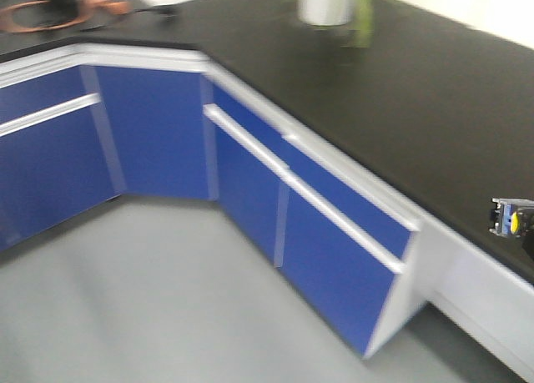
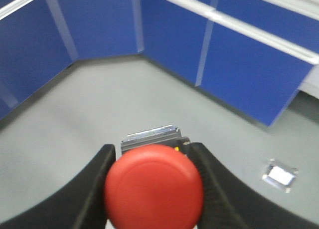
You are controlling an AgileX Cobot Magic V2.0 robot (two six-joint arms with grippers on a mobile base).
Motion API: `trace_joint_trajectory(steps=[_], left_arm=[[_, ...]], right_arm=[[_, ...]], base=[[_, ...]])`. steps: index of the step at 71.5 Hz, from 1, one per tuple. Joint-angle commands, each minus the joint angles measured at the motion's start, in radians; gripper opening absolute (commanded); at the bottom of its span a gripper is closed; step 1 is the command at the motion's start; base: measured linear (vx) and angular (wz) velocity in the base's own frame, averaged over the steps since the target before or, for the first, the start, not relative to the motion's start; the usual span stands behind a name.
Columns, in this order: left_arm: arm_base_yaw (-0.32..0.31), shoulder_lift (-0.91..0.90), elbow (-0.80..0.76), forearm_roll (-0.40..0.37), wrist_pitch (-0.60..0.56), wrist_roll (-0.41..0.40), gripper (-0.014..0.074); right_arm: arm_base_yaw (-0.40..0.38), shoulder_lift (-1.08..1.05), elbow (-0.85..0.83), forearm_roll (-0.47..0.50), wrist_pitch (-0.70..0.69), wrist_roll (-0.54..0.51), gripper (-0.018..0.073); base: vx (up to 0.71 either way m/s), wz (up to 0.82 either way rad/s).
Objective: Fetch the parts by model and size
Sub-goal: 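Turn the base toward the bench with the red tray, then approach and stop in front of the red tray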
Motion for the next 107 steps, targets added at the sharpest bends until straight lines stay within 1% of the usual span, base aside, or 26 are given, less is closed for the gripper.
trace_joint_trajectory(steps=[1,31,71,90,107], left_arm=[[-0.005,0.013,-0.022,-0.012,-0.064,-0.001,-0.0006],[-0.005,0.013,-0.022,-0.012,-0.064,-0.001,-0.0006],[-0.005,0.013,-0.022,-0.012,-0.064,-0.001,-0.0006],[-0.005,0.013,-0.022,-0.012,-0.064,-0.001,-0.0006],[-0.005,0.013,-0.022,-0.012,-0.064,-0.001,-0.0006]], right_arm=[[-0.003,0.007,-0.028,-0.003,-0.083,-0.006,-0.0010],[-0.003,0.007,-0.028,-0.003,-0.083,-0.006,-0.0010],[-0.003,0.007,-0.028,-0.003,-0.083,-0.006,-0.0010],[-0.003,0.007,-0.028,-0.003,-0.083,-0.006,-0.0010],[-0.003,0.007,-0.028,-0.003,-0.083,-0.006,-0.0010]], base=[[0.26,-0.91],[0.22,-0.73],[0.12,-0.67],[0.07,-0.41],[0.04,-0.14]])
